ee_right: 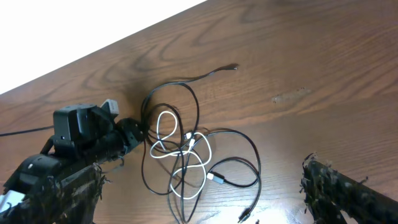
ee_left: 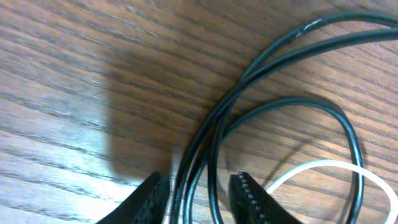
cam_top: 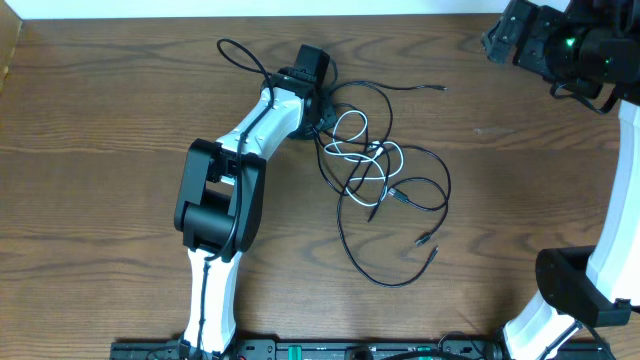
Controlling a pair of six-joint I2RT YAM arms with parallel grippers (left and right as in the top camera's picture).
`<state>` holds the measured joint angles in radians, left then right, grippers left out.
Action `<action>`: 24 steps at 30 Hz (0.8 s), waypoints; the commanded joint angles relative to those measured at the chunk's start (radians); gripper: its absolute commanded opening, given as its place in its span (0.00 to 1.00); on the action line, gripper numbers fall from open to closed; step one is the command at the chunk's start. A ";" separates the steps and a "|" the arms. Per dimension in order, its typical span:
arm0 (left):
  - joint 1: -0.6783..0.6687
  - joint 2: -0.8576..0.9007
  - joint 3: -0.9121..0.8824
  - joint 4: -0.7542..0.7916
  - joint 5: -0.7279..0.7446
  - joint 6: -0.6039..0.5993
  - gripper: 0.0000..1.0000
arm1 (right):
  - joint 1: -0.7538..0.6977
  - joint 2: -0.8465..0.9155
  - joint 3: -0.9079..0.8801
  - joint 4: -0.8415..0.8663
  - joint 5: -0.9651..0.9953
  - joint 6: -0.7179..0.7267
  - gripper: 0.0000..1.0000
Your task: Untangle cables
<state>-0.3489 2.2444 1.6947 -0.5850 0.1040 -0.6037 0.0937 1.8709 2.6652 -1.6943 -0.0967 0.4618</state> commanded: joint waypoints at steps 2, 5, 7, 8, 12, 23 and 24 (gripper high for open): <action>0.000 -0.067 0.011 -0.007 -0.032 0.014 0.44 | 0.000 0.009 0.002 -0.003 0.009 -0.014 0.99; -0.010 -0.066 0.011 -0.016 -0.008 -0.014 0.45 | 0.000 0.009 0.002 -0.003 0.009 -0.014 0.99; -0.019 -0.066 0.011 -0.019 -0.008 -0.027 0.45 | 0.000 0.009 0.002 -0.003 0.009 -0.014 0.99; -0.024 -0.066 0.011 -0.018 -0.008 -0.031 0.45 | 0.000 0.009 0.002 -0.003 0.009 -0.014 0.99; -0.045 -0.058 0.011 -0.018 -0.032 -0.031 0.44 | 0.000 0.009 0.002 -0.003 0.009 -0.014 0.99; -0.060 -0.007 0.011 -0.011 -0.109 -0.090 0.44 | 0.000 0.009 0.002 -0.003 0.009 -0.014 0.99; -0.060 -0.007 0.011 -0.011 -0.117 -0.090 0.44 | 0.000 0.009 0.002 -0.003 0.009 -0.014 0.99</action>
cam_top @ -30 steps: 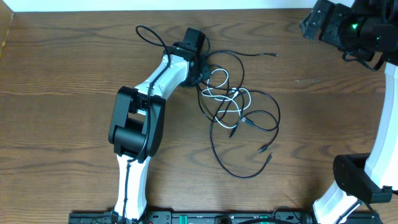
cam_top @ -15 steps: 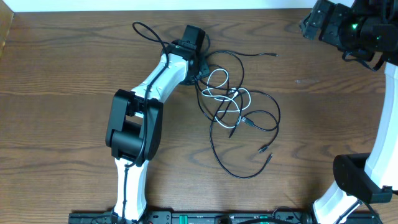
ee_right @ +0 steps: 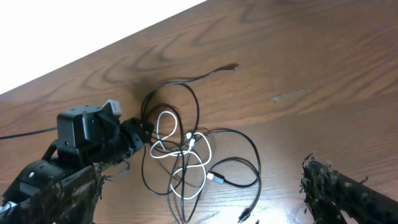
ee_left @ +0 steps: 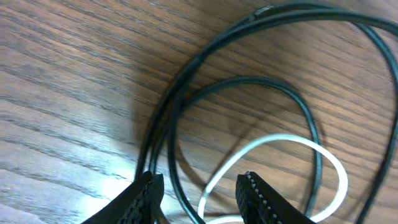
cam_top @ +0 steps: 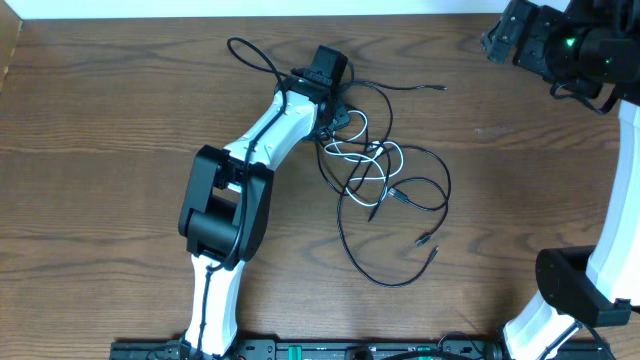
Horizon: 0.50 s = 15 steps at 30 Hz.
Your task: Untangle cables
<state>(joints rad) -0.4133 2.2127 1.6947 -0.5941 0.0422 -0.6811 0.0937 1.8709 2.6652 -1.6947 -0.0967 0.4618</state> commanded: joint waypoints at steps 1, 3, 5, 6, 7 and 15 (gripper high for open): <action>0.004 0.024 0.011 -0.002 -0.055 -0.013 0.44 | 0.000 0.009 0.002 -0.003 0.009 -0.014 0.99; 0.004 0.025 0.011 -0.002 -0.055 -0.013 0.44 | 0.000 0.009 0.002 -0.003 0.009 -0.014 0.99; 0.004 0.026 0.011 -0.001 -0.055 -0.013 0.44 | 0.000 0.009 0.002 -0.003 0.009 -0.014 0.99; 0.004 0.028 0.011 -0.001 -0.055 -0.013 0.44 | 0.000 0.009 0.002 -0.003 0.009 -0.014 0.99; 0.004 0.030 0.011 -0.001 -0.055 -0.015 0.44 | 0.000 0.009 0.002 -0.003 0.009 -0.014 0.99; -0.002 0.039 0.009 0.010 -0.053 -0.051 0.44 | 0.000 0.009 0.002 -0.003 0.009 -0.014 0.99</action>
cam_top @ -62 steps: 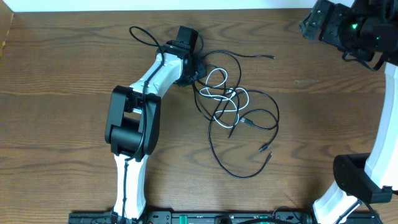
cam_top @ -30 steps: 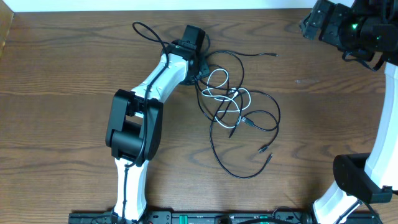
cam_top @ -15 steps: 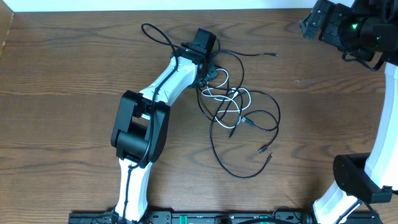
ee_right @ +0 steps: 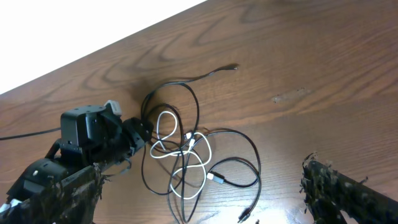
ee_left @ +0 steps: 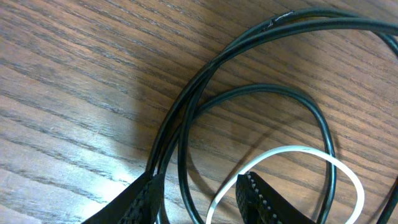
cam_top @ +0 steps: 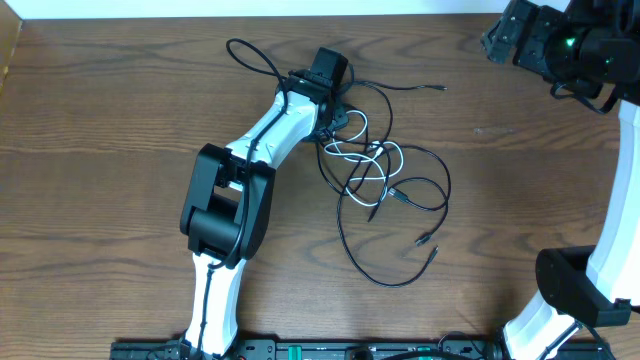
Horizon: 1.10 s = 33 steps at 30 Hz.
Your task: Untangle cables
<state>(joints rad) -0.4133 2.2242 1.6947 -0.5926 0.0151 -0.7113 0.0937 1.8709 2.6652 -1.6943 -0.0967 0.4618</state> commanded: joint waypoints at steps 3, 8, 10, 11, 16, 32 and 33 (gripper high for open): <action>-0.005 0.028 0.008 0.015 -0.026 -0.020 0.44 | 0.000 0.009 0.002 -0.003 0.009 -0.014 0.99; -0.010 0.028 -0.007 0.029 -0.026 -0.021 0.44 | 0.000 0.009 0.002 -0.003 0.009 -0.014 0.99; -0.012 0.029 -0.009 0.031 -0.027 -0.021 0.44 | 0.000 0.009 0.002 -0.003 0.009 -0.014 0.99; -0.012 0.030 -0.009 0.034 -0.027 -0.021 0.44 | 0.000 0.009 0.002 -0.003 0.009 -0.014 0.99; -0.012 0.047 -0.009 0.034 -0.027 -0.025 0.43 | 0.000 0.009 0.002 -0.003 0.009 -0.014 0.99; -0.011 0.080 -0.007 0.064 -0.027 -0.027 0.08 | 0.000 0.009 0.002 -0.003 0.009 -0.014 0.99; -0.011 0.075 -0.005 0.063 -0.027 -0.027 0.08 | 0.000 0.009 0.002 -0.003 0.009 -0.014 0.99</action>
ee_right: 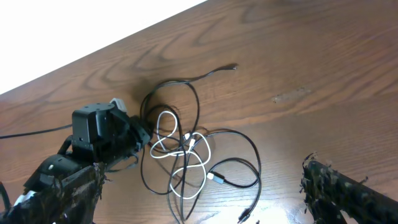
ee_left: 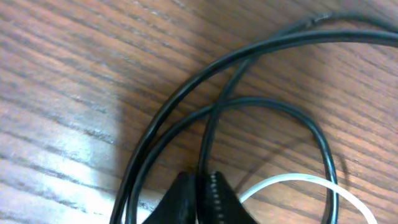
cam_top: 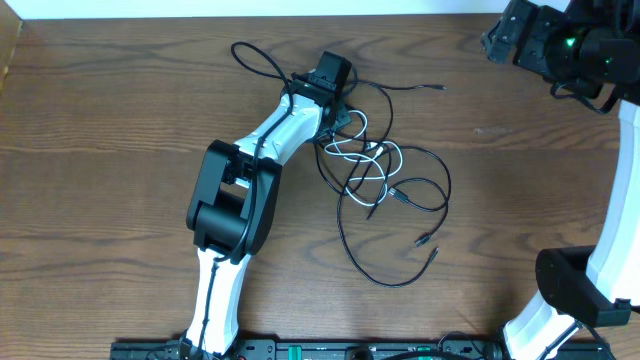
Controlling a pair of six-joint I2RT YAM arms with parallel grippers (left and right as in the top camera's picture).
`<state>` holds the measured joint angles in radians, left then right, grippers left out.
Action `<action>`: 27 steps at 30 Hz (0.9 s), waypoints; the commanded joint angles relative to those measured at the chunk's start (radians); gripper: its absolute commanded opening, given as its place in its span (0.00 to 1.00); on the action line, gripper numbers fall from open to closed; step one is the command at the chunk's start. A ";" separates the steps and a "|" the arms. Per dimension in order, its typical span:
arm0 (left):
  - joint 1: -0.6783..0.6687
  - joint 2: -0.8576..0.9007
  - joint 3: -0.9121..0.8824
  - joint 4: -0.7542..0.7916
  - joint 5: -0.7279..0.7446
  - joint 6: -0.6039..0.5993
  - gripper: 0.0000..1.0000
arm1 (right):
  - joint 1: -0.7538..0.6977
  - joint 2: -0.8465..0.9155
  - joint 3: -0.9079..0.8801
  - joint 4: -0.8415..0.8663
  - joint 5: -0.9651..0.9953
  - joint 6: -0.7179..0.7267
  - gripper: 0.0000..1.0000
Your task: Untangle cables
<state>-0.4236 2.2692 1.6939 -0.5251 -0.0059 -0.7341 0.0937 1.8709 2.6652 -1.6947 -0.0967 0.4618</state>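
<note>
A tangle of black cables point(cam_top: 440, 182) and one white cable point(cam_top: 396, 150) lies on the wooden table point(cam_top: 100, 150), right of centre. My left gripper point(cam_top: 336, 106) reaches to the tangle's upper left edge. In the left wrist view the left gripper point(ee_left: 200, 184) is shut on a single black cable strand point(ee_left: 211, 134), which runs up from between the fingertips. Beside it pass two more black strands point(ee_left: 161, 118) and a white loop point(ee_left: 292, 182). My right gripper point(ee_right: 200, 171) hangs open high above the table, far from the tangle point(ee_right: 186, 155).
Loose black cable ends lie at the upper right point(cam_top: 438, 88) and lower right point(cam_top: 428, 246) of the tangle. A black loop point(cam_top: 250, 55) trails off to the left behind the left wrist. The table's far edge point(cam_top: 300, 17) is close behind.
The left gripper's jaws stood open astride the black strands; now they are shut on one black strand. The wrist has shifted slightly. The right arm is unmoved.
At first the left gripper sat open and low over black strands at the tangle's upper left. It then stood a little farther up and right, jaws still open around the strands. Now it is shut on one black strand. The right arm stayed raised throughout.
</note>
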 commanded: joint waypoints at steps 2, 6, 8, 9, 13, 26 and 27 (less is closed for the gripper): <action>0.000 0.006 -0.003 -0.004 -0.006 0.000 0.07 | 0.000 0.009 0.002 -0.003 0.009 -0.014 0.99; -0.004 -0.082 -0.002 -0.009 -0.002 0.034 0.07 | 0.000 0.009 0.002 -0.003 0.009 -0.014 0.99; -0.010 -0.153 -0.002 -0.011 0.023 0.081 0.08 | 0.000 0.009 0.002 -0.003 0.009 -0.014 0.99; -0.014 -0.190 -0.001 -0.011 0.035 0.088 0.07 | 0.000 0.009 0.002 -0.003 0.009 -0.014 0.99; -0.031 -0.332 -0.001 -0.003 0.078 0.095 0.07 | 0.000 0.009 0.002 -0.003 0.009 -0.014 0.99; -0.060 -0.742 -0.001 0.277 0.277 0.101 0.08 | 0.000 0.009 0.002 -0.003 0.009 -0.014 0.99; -0.060 -0.763 -0.001 0.318 0.293 0.100 0.08 | 0.000 0.009 0.002 -0.003 0.009 -0.014 0.99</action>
<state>-0.4854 1.5780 1.6829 -0.2848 0.1734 -0.6502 0.0937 1.8709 2.6652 -1.6943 -0.0967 0.4614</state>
